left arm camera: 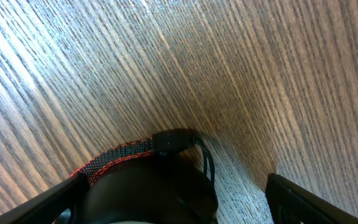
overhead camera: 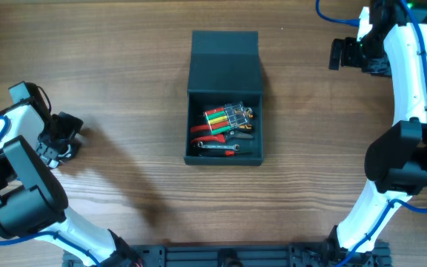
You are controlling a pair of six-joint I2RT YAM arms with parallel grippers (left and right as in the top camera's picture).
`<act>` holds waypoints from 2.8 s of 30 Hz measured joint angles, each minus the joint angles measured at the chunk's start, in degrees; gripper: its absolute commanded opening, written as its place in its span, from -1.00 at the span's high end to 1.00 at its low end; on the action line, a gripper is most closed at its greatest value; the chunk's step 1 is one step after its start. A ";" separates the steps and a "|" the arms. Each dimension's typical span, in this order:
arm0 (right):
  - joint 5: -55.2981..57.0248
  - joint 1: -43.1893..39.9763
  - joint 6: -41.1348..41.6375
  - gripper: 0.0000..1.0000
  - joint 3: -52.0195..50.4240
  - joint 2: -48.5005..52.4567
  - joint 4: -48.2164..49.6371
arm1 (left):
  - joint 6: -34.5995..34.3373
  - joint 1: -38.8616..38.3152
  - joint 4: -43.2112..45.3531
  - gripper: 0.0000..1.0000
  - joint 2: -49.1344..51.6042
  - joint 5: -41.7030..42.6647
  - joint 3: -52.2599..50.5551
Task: Pack container
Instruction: 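Lower and close the left gripper on the tape measure, then carry the tape measure into the green box and release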
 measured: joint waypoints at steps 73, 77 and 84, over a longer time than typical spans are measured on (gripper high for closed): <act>0.00 0.00 -0.02 -0.99 0.00 0.00 -0.17 | 20.70 -30.27 -19.63 0.92 -12.79 5.09 34.95; 0.00 0.00 0.00 -0.99 0.00 0.00 -0.17 | 33.40 -41.57 -19.21 0.92 -13.07 4.98 36.68; 0.00 0.00 0.00 -0.99 0.00 0.00 -0.17 | 59.25 -58.80 -19.85 0.92 -9.75 4.98 36.65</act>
